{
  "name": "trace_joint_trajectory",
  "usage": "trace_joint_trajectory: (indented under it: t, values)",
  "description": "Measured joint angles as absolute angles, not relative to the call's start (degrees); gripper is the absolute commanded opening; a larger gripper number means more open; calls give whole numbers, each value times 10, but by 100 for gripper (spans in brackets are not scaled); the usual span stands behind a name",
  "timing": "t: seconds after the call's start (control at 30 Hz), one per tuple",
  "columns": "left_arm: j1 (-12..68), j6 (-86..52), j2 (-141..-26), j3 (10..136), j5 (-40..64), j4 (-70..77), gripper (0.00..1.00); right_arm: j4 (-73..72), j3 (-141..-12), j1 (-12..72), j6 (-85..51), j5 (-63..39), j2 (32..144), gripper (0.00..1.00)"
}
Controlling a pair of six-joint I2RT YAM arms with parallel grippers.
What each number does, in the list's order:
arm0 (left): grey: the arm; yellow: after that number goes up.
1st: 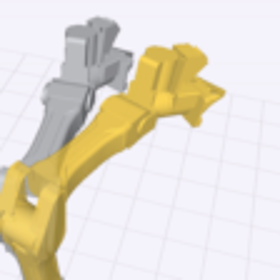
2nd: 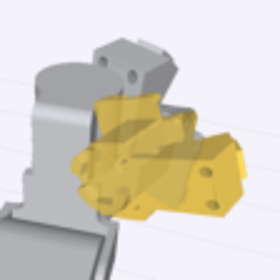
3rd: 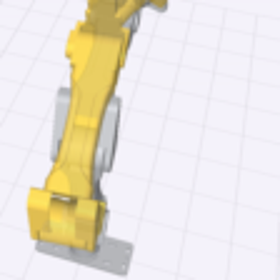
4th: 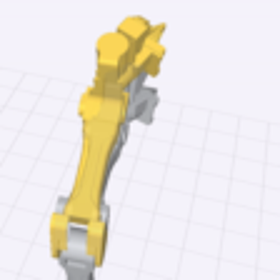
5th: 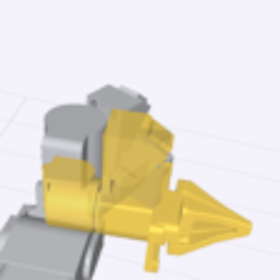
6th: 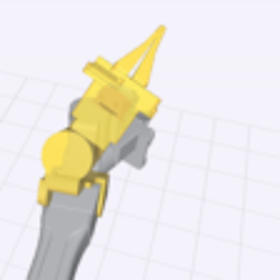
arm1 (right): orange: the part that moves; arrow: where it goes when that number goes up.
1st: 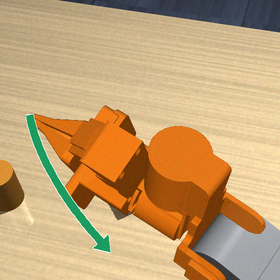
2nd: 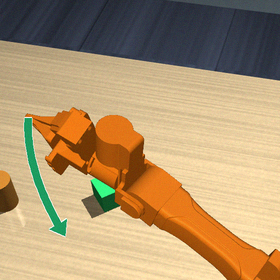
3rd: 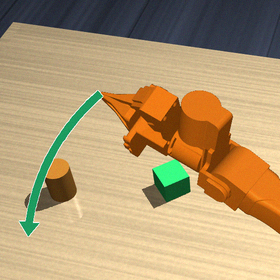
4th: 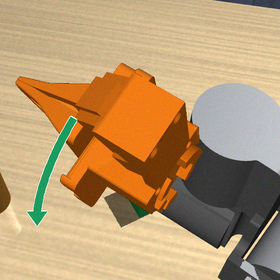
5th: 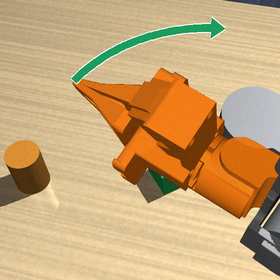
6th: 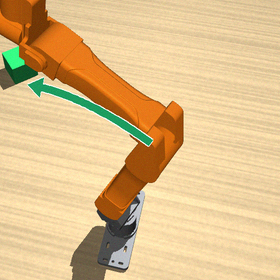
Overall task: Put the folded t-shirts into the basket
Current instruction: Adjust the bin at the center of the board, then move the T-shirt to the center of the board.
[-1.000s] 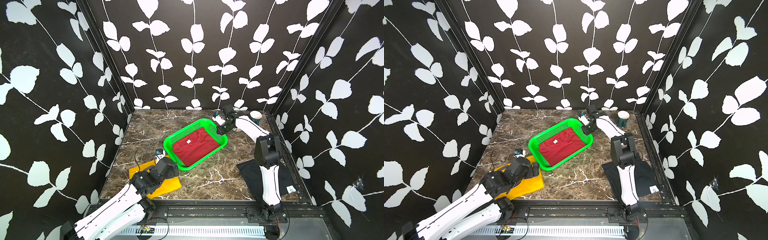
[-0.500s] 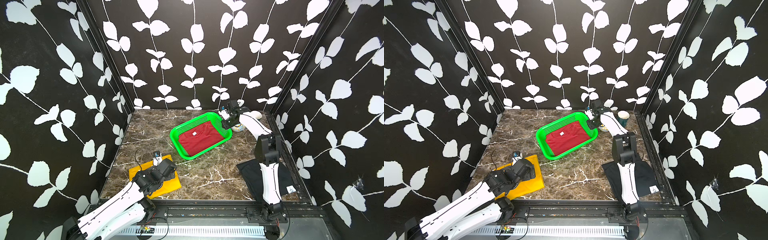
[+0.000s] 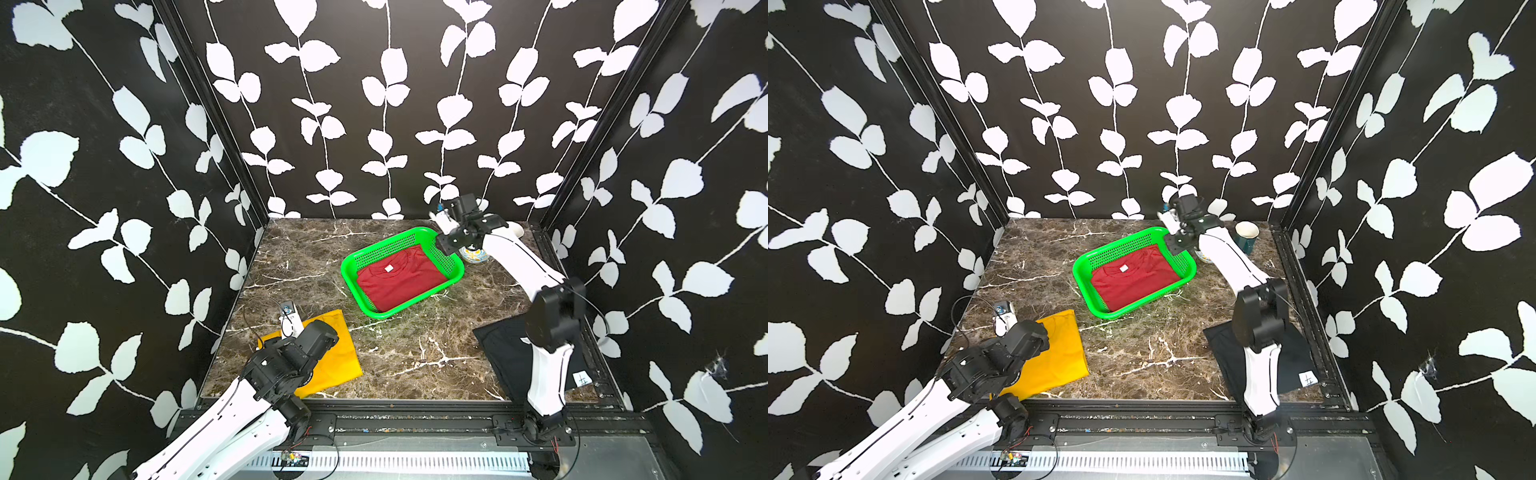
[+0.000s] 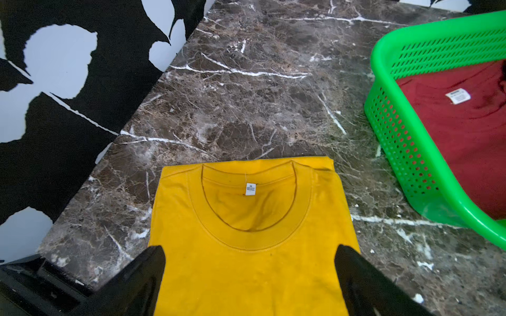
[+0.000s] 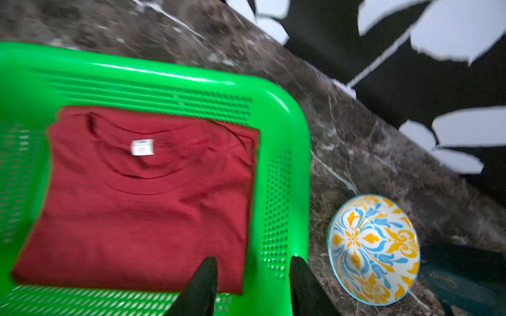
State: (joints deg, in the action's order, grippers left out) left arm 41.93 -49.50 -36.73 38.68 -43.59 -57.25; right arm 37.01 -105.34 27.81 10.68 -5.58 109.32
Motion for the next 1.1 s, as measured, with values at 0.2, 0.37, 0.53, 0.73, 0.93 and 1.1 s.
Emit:
trace_joint_trajectory:
  t: [0.2,0.37,0.53,0.73,0.93,1.1]
  values:
    - [303,-452,-391,387,-379,-529,98,236,-942,465,77,-69,980,47]
    - [152,-397,-402,409,-269,-494,98,186,-863,557,26,-51,983,47]
    - [36,-363,-435,445,-196,-469,99,190,-850,646,-96,-10,1036,46]
    - [9,-352,-482,450,-155,-453,99,244,-859,731,-252,29,1111,47]
    - [-2,-353,-495,449,-126,-437,98,276,-857,768,-345,70,1171,48]
    - [-2,-353,-499,449,-112,-429,99,278,-853,769,-381,82,1204,32]
